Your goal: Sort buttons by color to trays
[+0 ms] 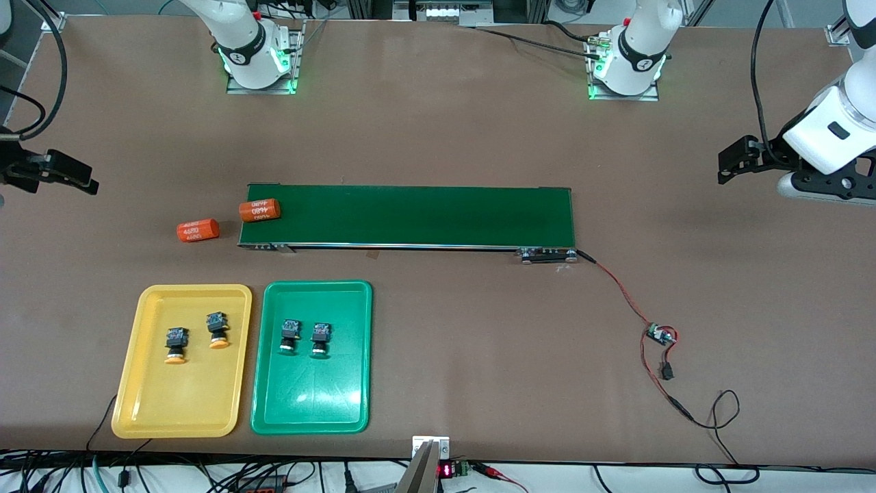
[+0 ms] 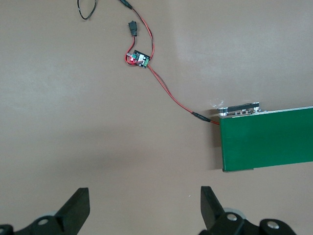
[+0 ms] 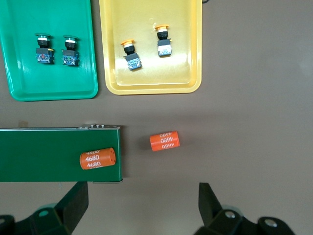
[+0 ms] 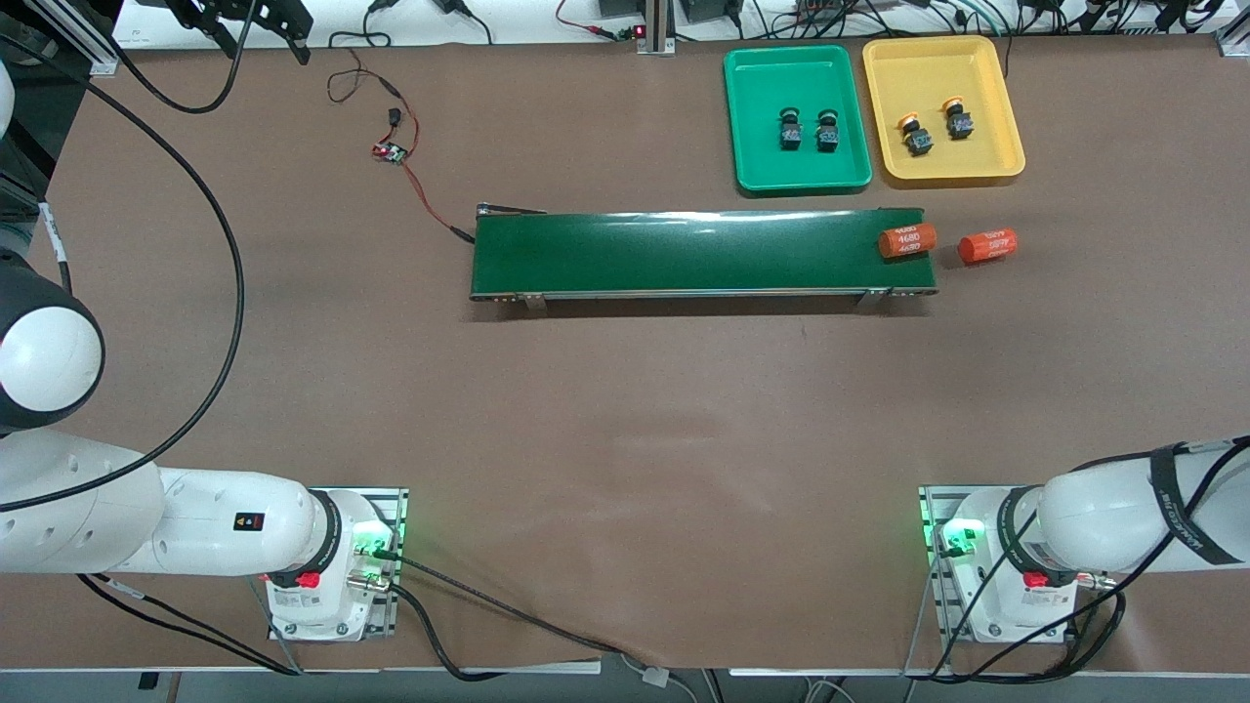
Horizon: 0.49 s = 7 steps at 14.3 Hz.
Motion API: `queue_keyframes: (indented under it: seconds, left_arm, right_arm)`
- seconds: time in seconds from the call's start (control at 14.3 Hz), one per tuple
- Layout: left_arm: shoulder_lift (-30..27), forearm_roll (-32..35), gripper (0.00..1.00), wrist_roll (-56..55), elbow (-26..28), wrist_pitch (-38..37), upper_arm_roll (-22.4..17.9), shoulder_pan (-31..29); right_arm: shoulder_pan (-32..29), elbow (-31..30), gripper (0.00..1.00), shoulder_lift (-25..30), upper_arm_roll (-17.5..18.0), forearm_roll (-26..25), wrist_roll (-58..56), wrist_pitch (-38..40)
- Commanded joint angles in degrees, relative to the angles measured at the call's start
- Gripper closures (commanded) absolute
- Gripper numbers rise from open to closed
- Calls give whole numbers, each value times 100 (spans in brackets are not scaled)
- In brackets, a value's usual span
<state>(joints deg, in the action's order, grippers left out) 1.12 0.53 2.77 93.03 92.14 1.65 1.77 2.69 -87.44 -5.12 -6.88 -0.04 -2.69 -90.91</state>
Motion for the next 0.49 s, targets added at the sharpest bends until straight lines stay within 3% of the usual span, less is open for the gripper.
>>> queue_keyframes:
  seconds: [0.0, 0.42]
  left_arm:
    - [47, 9, 0, 13, -144, -117, -7, -1]
    - [47, 9, 0, 13, -144, -108, -7, -1]
  right_arm:
    - [136, -238, 0, 196, -42, -84, 102, -85]
    - [144, -185, 0, 187, -33, -49, 120, 82]
